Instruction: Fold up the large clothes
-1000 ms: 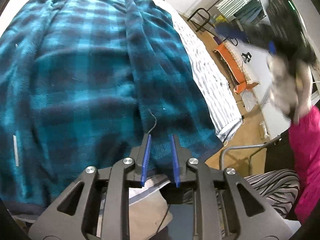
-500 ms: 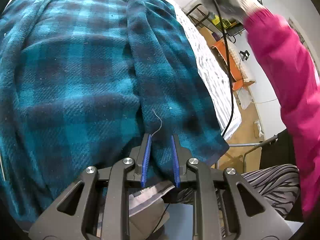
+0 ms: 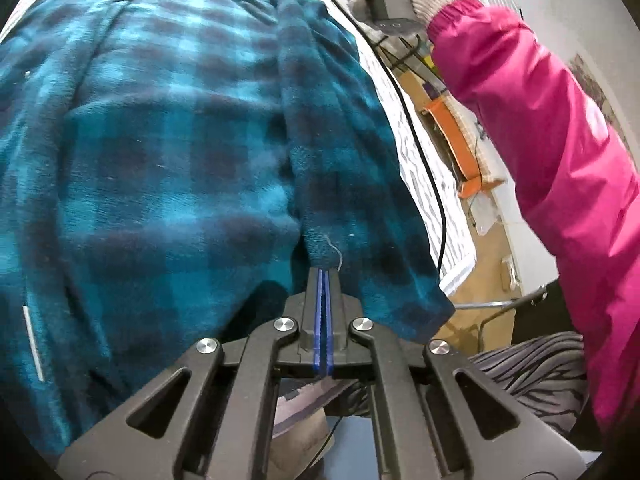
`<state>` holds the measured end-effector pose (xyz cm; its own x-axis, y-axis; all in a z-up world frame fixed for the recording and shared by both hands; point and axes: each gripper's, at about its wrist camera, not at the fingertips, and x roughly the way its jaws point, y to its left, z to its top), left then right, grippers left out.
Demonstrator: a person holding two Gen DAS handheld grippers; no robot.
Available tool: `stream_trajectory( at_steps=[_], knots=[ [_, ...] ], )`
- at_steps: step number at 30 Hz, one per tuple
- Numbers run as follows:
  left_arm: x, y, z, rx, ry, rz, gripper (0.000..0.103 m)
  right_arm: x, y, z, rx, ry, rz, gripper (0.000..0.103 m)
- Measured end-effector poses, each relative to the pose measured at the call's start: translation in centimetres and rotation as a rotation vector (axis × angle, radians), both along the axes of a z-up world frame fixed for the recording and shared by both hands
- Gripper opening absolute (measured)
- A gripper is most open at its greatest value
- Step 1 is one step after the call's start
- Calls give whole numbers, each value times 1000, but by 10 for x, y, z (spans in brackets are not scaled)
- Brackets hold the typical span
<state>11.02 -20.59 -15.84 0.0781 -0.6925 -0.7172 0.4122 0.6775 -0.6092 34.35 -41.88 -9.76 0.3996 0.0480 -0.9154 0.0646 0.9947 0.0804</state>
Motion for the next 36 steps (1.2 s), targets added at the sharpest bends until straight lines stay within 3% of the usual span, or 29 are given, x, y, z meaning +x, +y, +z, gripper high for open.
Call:
stream_trajectory(
  at_steps=[3,8,9,11,13,18,20,23,29,33,35,36],
  knots=[
    [4,6,0,8,-8,26,0,14,21,-8,9,-32,41,0],
    [7,10,0,15,-7,28,0,24,46,-55,-36,68,83,0],
    [6,10,2,12,-11,26,0,16,47,-48,-39,42,103,0],
    [4,11,5,9,-19,23,0,0,38,-26,2,-1,117,15],
    [3,12,8,6,-25,24,0,-19,25,-1,24,-47,100,18],
    [-9,0,29,-7,-99,-17,0,-105,-14,69,106,-123,73,19],
    [-19,-12,38,0,-143,-61,0,-142,-22,85,88,-131,62,19],
    [-29,-27,40,-23,-143,-129,0,-196,-35,97,132,-128,50,22],
    [-51,-55,16,78,-158,-232,0,-277,-48,60,160,-16,1,43],
    [-63,-58,-5,154,-167,-267,0,-293,-59,4,287,87,-69,44],
    [-66,-57,-5,159,-175,-263,0,-294,-59,-14,278,110,-85,40],
    [-67,-57,-5,163,-179,-266,0,-291,-56,-25,242,140,-80,32]
  ],
)
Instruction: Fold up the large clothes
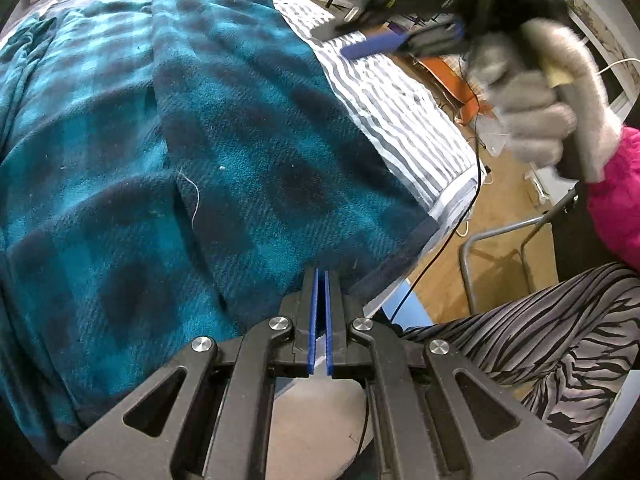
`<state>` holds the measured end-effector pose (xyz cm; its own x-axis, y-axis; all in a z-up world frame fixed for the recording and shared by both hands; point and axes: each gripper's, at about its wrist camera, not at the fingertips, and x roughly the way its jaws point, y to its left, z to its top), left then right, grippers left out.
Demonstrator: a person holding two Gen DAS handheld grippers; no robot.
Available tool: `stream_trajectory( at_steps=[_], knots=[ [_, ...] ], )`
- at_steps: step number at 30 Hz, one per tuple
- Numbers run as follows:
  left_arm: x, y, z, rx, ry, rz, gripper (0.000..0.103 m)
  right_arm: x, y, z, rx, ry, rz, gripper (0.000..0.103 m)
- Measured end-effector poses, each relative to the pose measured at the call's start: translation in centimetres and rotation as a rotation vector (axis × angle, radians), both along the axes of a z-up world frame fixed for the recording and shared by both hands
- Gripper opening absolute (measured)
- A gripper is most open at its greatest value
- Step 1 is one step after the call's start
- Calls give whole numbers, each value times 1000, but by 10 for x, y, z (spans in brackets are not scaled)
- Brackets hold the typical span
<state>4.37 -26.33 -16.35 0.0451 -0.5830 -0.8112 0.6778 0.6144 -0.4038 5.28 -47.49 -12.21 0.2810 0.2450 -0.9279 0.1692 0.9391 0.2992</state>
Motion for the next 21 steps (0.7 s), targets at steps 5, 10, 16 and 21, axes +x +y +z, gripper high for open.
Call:
stream_trajectory(
  at_steps=[5,10,16,21],
  knots=[
    [-5,-3,-3,10,-30,-7,0,1,-7,-3,-157,-7,-19,0],
    [-9,-11,-5,11,-44,-14,0,-11,-29,2,-26,-20,-93,5],
    [-10,-12,-3,12,-53,-12,0,-30,-11,22,148,-81,8,47],
    [-13,-14,-2,23,-66,-13,0,-24,8,-5,-6,14,63,1]
  ],
)
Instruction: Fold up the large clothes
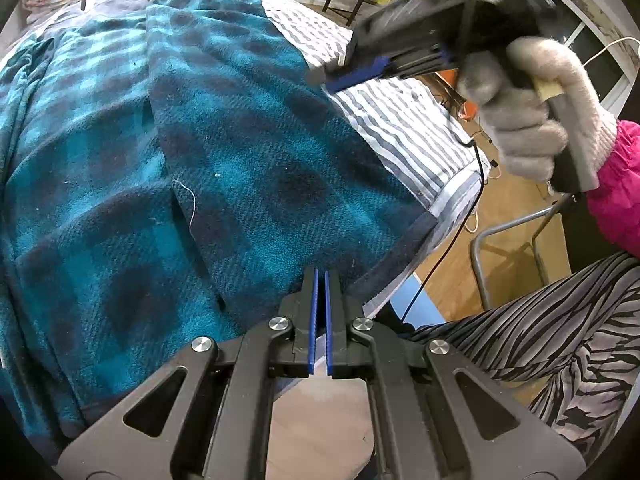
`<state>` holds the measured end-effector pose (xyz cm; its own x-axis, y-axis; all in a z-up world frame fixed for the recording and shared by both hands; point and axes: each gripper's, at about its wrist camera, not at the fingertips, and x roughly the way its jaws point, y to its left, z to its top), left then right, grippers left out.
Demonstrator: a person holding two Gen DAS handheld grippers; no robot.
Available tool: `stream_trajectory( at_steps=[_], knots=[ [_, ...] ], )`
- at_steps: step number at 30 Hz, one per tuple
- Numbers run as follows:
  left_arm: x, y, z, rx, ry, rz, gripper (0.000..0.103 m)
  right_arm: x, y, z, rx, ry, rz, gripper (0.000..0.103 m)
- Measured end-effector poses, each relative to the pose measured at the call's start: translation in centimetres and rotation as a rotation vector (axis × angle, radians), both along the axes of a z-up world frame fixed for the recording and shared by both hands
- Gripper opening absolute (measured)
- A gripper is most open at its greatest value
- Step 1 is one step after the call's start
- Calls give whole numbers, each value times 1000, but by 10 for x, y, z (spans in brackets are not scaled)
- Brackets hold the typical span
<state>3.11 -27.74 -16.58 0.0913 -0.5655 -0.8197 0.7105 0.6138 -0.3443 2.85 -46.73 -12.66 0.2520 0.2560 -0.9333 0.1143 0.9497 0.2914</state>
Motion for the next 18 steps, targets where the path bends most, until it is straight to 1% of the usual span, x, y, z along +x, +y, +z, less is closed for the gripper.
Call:
stream_trajectory(
  at_steps=[1,2,4,6,7,9,10,11,12,13,14,15,16,17,18],
  knots=[
    [-1,-1,0,5,-7,-3,0,1,3,-1,-52,-4,19,0],
    [-1,-1,1,8,-11,-7,0,1,3,-6,-113,8,14,0],
    [-3,-3,1,16,-21,-12,0,1,-3,-18,-142,55,-27,0],
    [-5,-4,5,25,-25,-11,0,-5,-10,-19,-93,50,-54,0],
    [-7,-5,9,23,-28,-12,0,-6,-14,-14,-58,41,-58,2],
    [-12,-6,22,-8,-36,-10,0,-14,-26,6,-15,-35,-68,13],
    [-13,-8,27,-21,-37,-6,0,-17,-31,14,3,-68,-73,24],
    [-16,-13,36,-47,-40,-6,3,-23,-39,26,36,-115,-84,30],
    [-17,-17,41,-58,-45,-8,14,-28,-46,36,57,-155,-102,31],
    [-19,-24,46,-69,-55,-13,33,-33,-54,44,69,-193,-126,31],
    [-23,-35,51,-78,-73,-24,45,-35,-60,49,77,-214,-143,31],
    [-24,-42,52,-72,-86,-29,60,-42,-71,56,99,-242,-174,32],
    [-24,-52,52,-61,-99,-33,61,-49,-83,59,113,-252,-197,33],
    [-25,-65,49,-33,-106,-39,61,-51,-89,61,123,-263,-221,34],
    [-24,-73,45,-8,-106,-41,61,-62,-102,60,136,-270,-242,34]
  ],
)
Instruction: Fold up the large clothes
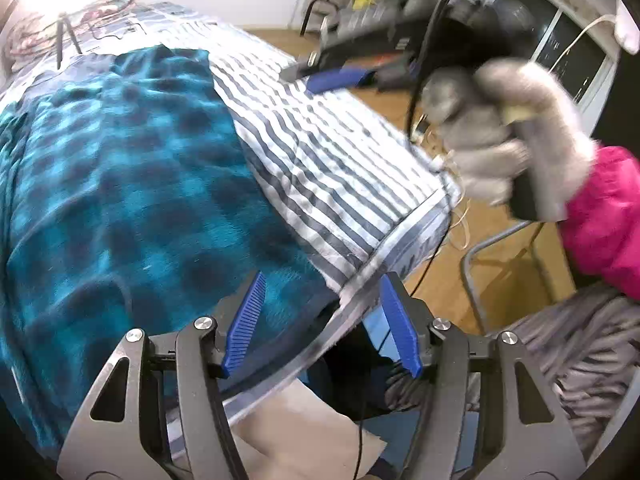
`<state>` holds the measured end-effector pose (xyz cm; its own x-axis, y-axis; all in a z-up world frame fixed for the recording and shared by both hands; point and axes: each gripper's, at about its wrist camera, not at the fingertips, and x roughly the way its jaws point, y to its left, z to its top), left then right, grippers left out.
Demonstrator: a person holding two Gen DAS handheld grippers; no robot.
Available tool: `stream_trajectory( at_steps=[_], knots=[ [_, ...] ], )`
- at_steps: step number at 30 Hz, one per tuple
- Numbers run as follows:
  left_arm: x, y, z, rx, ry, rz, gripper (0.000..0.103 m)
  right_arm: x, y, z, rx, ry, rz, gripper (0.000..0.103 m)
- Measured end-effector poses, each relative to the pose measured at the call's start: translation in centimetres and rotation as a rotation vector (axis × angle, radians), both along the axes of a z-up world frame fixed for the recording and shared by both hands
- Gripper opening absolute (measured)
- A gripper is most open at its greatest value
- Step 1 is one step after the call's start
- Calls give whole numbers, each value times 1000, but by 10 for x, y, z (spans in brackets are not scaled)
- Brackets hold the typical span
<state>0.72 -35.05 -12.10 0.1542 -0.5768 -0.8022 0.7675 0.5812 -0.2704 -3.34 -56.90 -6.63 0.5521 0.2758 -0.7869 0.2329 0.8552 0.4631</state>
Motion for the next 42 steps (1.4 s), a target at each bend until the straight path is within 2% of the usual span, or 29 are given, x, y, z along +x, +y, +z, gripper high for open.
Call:
stream_trajectory(
  at_steps=[4,6,8,9,10,12,14,19,22,27,29,31,32,34,35,37,42],
  knots=[
    [4,-32,-27,144,-7,8,61,5,-9,-3,32,5,-36,34],
    [6,-32,-37,170,2,18,61,4,-12,-4,42,1,-39,35],
    [9,-28,-46,180,8,29,49,13,-10,-7,62,-9,-38,36],
    [13,-25,-47,172,15,32,44,12,-12,-5,66,-12,-40,37],
    [16,-21,-48,157,25,37,28,14,-12,-5,76,-18,-45,38],
    [24,-12,-45,120,67,62,11,20,-11,-9,107,-20,-65,38],
    [32,0,-36,45,126,100,10,28,-9,-12,133,-18,-72,43],
    [42,36,-6,-118,178,199,9,58,0,-24,107,5,-98,59],
    [46,51,5,-161,176,231,9,82,2,-36,125,16,-101,60],
    [51,64,11,-194,176,247,9,122,16,-72,50,89,-49,61],
    [49,65,13,-202,170,249,9,130,19,-91,95,127,-57,57],
    [48,68,13,-214,174,257,9,137,27,-94,82,113,-42,55],
    [48,70,13,-219,175,263,9,142,32,-92,76,111,-8,40],
    [48,74,13,-224,166,271,9,151,43,-90,85,131,58,15],
    [46,77,13,-225,164,274,9,155,52,-85,26,140,76,9],
    [45,84,14,-235,173,285,9,161,69,-76,-98,172,114,6],
    [42,104,17,-262,184,326,8,175,96,-50,-179,195,112,4]
  ],
)
